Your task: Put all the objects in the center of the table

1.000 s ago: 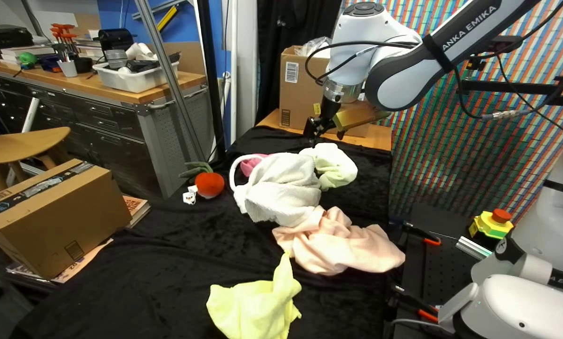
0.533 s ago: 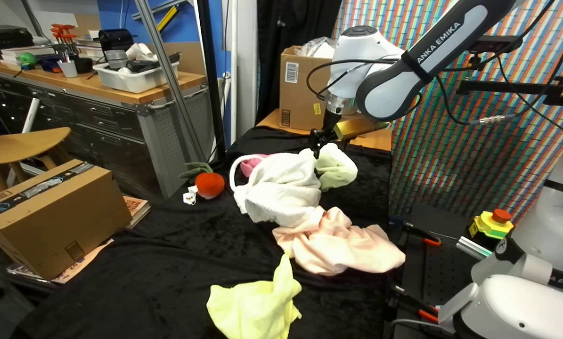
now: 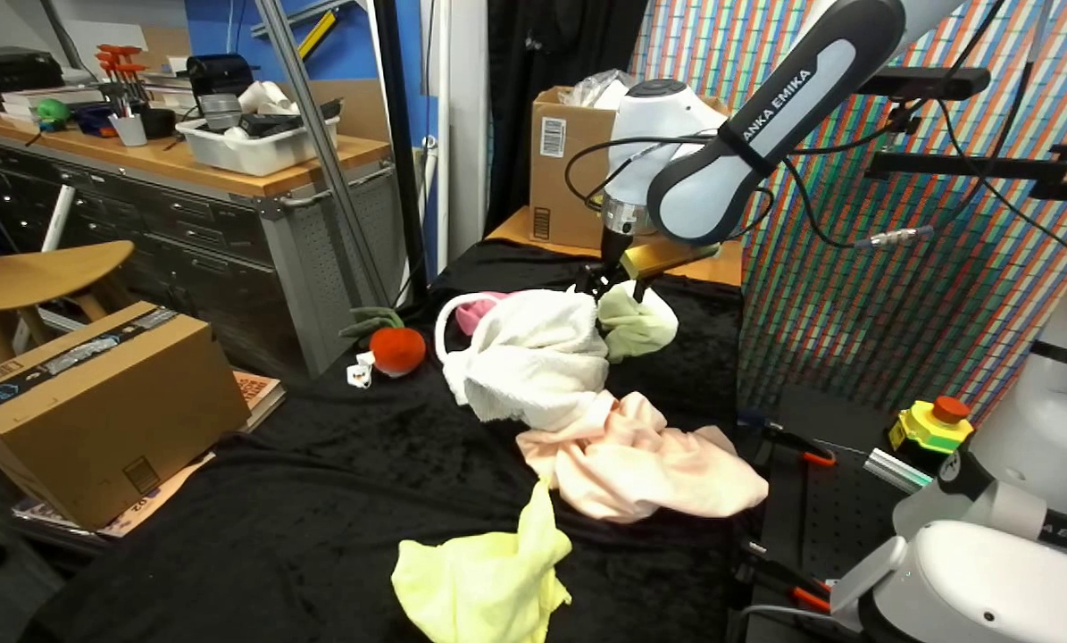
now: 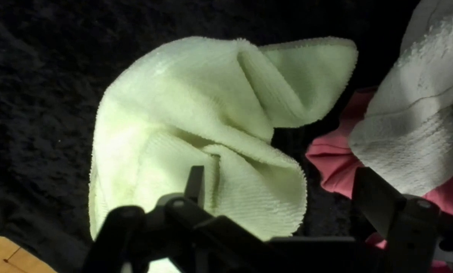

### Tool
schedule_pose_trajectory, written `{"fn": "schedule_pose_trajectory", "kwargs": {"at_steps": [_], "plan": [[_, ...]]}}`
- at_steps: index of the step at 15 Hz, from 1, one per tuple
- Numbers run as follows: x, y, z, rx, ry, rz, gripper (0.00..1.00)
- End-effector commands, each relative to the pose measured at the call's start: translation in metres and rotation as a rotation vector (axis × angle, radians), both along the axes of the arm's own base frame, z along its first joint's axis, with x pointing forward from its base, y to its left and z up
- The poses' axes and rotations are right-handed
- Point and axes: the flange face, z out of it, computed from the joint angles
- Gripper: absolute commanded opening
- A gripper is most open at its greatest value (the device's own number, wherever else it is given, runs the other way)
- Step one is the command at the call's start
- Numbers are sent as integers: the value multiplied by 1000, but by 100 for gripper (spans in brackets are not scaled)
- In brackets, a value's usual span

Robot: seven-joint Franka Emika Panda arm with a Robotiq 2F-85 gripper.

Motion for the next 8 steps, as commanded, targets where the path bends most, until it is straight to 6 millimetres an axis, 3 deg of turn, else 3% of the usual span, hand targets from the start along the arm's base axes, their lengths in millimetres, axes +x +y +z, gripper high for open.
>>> {"fn": "schedule_pose_trajectory", "kwargs": {"at_steps": [1,8], "plan": [[11,-14,-4,7,-13,11,100],[13,-43,-6,-12,-9,-17,100]]}}
